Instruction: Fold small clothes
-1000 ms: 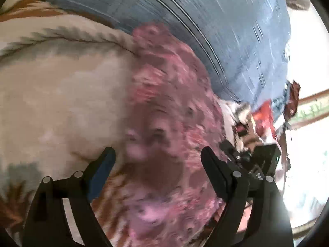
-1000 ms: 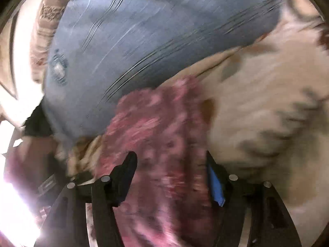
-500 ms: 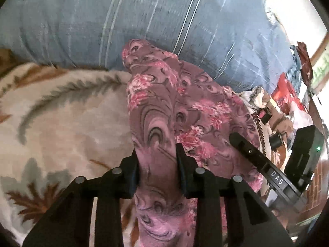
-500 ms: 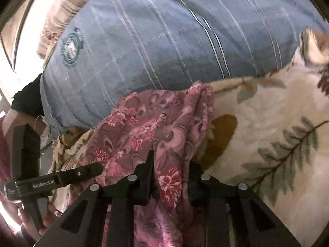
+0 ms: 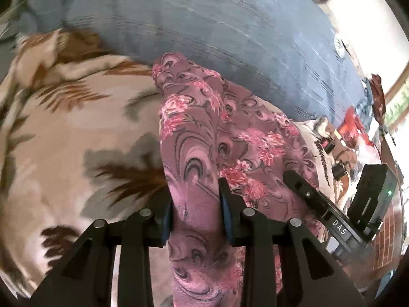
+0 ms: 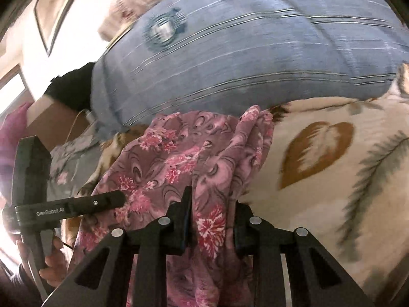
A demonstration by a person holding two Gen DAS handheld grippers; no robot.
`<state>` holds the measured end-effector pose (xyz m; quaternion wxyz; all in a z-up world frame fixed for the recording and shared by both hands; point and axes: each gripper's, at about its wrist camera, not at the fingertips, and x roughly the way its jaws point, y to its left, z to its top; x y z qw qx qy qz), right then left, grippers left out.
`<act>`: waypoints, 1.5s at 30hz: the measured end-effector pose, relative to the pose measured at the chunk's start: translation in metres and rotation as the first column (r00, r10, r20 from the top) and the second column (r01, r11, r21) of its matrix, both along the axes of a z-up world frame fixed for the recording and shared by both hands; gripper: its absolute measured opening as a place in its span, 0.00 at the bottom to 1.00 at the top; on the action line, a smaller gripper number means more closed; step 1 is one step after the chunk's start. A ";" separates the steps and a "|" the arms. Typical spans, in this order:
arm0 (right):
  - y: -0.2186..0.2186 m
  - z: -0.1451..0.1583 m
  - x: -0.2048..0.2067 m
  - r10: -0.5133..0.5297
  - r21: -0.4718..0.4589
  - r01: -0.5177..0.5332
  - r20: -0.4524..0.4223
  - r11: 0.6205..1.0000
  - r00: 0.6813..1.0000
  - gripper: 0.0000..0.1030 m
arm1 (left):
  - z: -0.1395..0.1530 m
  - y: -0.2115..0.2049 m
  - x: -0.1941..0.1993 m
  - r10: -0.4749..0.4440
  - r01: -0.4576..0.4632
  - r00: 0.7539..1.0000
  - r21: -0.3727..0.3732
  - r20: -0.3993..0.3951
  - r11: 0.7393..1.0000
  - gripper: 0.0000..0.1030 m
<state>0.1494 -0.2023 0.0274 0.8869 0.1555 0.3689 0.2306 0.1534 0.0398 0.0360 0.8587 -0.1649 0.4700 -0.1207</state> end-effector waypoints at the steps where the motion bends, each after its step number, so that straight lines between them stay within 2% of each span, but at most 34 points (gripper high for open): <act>1: 0.009 0.000 -0.002 0.015 0.001 -0.015 -0.002 1.000 1.000 0.24 | -0.002 0.003 -0.003 0.011 -0.011 1.000 -0.001 -0.004 1.000 0.28; 8: 0.036 -0.009 -0.012 0.069 0.025 -0.068 -0.027 0.997 0.997 0.24 | -0.016 0.031 -0.021 0.055 -0.056 0.998 -0.016 -0.034 0.998 0.29; 12: 0.035 -0.026 -0.014 0.062 0.025 -0.061 -0.067 0.998 0.996 0.25 | -0.037 0.028 -0.019 0.048 -0.049 0.995 -0.009 -0.088 0.999 0.31; 13: 0.035 -0.033 -0.013 0.059 0.014 -0.058 -0.081 0.998 0.995 0.25 | -0.041 0.027 -0.017 0.047 -0.048 0.994 -0.006 -0.097 0.999 0.32; 14: 0.034 -0.042 -0.012 0.053 -0.001 -0.053 -0.102 0.999 0.993 0.26 | -0.046 0.026 -0.017 0.049 -0.049 0.994 0.001 -0.098 0.999 0.38; 16: 0.027 -0.054 -0.011 0.049 0.021 -0.046 -0.129 0.999 0.990 0.29 | -0.048 0.027 -0.021 0.049 -0.048 0.995 0.016 -0.083 0.999 0.44; 18: 0.018 -0.057 -0.011 0.045 0.083 -0.034 -0.140 0.996 0.989 0.29 | -0.047 0.027 -0.023 0.045 -0.043 0.996 0.041 -0.074 0.998 0.52; 20: 0.014 -0.056 -0.010 0.046 0.100 -0.030 -0.161 0.995 0.986 0.29 | -0.039 0.034 -0.031 0.028 -0.025 0.998 0.036 -0.061 0.999 0.52; 22: 0.010 -0.051 -0.009 0.038 0.099 -0.021 -0.170 0.995 0.985 0.33 | -0.026 0.045 -0.040 0.035 -0.035 0.999 0.043 -0.002 0.998 0.52; 25: -0.006 -0.038 -0.004 -0.037 0.130 0.056 -0.144 0.990 0.989 0.36 | -0.010 0.060 -0.037 0.063 -0.068 0.996 0.070 0.070 0.995 0.52; 27: -0.012 -0.035 0.010 -0.073 0.169 0.099 -0.154 0.981 0.985 0.36 | -0.008 0.064 -0.020 0.071 -0.075 0.996 0.061 0.058 0.995 0.52; 29: -0.006 -0.037 0.029 -0.074 0.170 0.107 -0.186 0.980 0.980 0.36 | -0.012 0.061 0.000 0.071 -0.072 0.997 0.039 0.025 0.997 0.52; 30: -0.002 -0.039 0.036 -0.071 0.163 0.103 -0.194 0.981 0.978 0.36 | -0.015 0.057 0.010 0.066 -0.067 0.998 0.036 0.009 0.997 0.52; 31: 0.006 -0.040 0.047 -0.068 0.134 0.097 -0.210 0.986 0.975 0.27 | -0.016 0.053 0.017 0.063 -0.063 0.998 0.041 0.002 0.997 0.52; 33: 0.016 -0.035 0.057 -0.067 0.080 0.083 -0.183 0.993 0.981 0.06 | -0.018 0.042 0.033 0.047 -0.048 0.999 0.070 0.009 0.996 0.52; 35: 0.020 -0.023 0.059 -0.062 0.081 0.072 -0.115 0.994 0.991 0.06 | -0.022 0.034 0.047 0.044 -0.046 0.999 0.106 0.014 0.993 0.52; 37: 0.016 -0.019 0.061 -0.097 0.080 0.103 -0.083 0.991 0.992 0.03 | -0.035 0.029 0.061 0.060 -0.059 0.998 0.146 0.000 0.987 0.54; 39: 0.010 -0.034 0.070 -0.137 0.046 0.144 -0.128 0.989 0.982 0.02 | -0.053 0.028 0.072 0.073 -0.066 0.996 0.153 -0.042 0.986 0.65; 40: 0.007 -0.049 0.075 -0.154 0.015 0.160 -0.181 0.987 0.971 0.02 | -0.060 0.031 0.075 0.074 -0.065 0.995 0.129 -0.069 0.990 0.66; 42: 0.001 -0.071 0.081 -0.173 -0.037 0.169 -0.274 0.985 0.946 0.00 | -0.056 0.038 0.071 0.071 -0.064 0.996 0.102 -0.062 0.993 0.66; 43: -0.006 -0.070 0.077 -0.168 0.002 0.175 -0.262 0.985 0.950 0.00 | -0.051 0.041 0.067 0.068 -0.061 0.996 0.105 -0.058 0.993 0.66; 45: -0.014 -0.054 0.064 -0.186 0.022 0.195 -0.211 0.981 0.960 0.09 | -0.037 0.046 0.054 0.062 -0.058 0.998 0.111 -0.032 0.992 0.64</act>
